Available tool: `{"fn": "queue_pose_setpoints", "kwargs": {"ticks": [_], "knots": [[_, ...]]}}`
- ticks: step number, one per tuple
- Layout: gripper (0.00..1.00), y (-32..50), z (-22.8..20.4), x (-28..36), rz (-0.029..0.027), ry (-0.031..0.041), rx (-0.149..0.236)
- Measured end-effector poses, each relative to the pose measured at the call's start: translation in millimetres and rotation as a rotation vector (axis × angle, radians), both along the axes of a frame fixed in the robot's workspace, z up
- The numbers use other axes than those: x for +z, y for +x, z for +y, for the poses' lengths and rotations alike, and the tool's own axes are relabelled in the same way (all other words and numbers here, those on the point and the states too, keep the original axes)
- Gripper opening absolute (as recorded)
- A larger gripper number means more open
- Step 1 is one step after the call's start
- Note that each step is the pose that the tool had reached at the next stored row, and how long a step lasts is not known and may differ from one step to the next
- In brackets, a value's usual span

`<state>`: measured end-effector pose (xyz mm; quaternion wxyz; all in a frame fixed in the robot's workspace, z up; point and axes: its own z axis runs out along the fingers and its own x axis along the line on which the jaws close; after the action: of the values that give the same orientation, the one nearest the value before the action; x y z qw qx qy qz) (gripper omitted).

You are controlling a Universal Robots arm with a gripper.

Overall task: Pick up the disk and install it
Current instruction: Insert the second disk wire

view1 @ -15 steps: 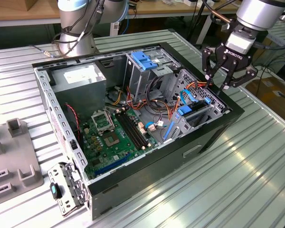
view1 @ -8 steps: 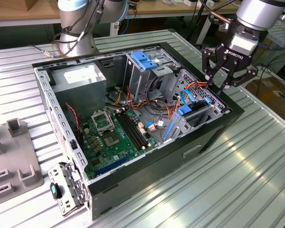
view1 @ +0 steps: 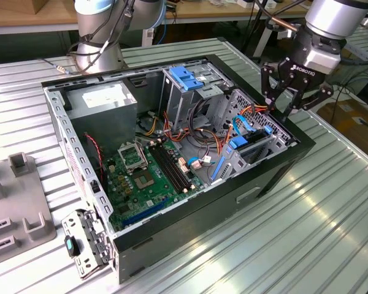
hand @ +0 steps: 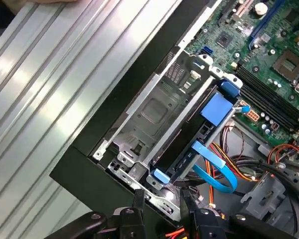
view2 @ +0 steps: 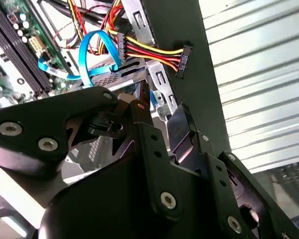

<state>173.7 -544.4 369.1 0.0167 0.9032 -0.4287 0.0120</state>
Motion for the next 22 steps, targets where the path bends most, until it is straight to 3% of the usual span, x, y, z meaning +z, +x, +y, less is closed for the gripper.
{"fn": "queue_pose_setpoints", "kwargs": {"ticks": [1,4,5,11,17,22], "knots": [[0.42,0.0,0.0,0.0,0.0000,-0.0001,0.067],[0.42,0.0,0.0,0.0,0.0000,0.0001,0.124],[0.42,0.3,0.0,0.1,0.0000,-0.0002,0.170],[0.42,2.5,0.2,0.1,0.0000,-0.0001,0.184],[0.42,10.5,2.1,0.0,0.0000,0.0000,0.208],[0.42,14.6,8.0,0.0,0.0000,0.0000,0.232]]}}
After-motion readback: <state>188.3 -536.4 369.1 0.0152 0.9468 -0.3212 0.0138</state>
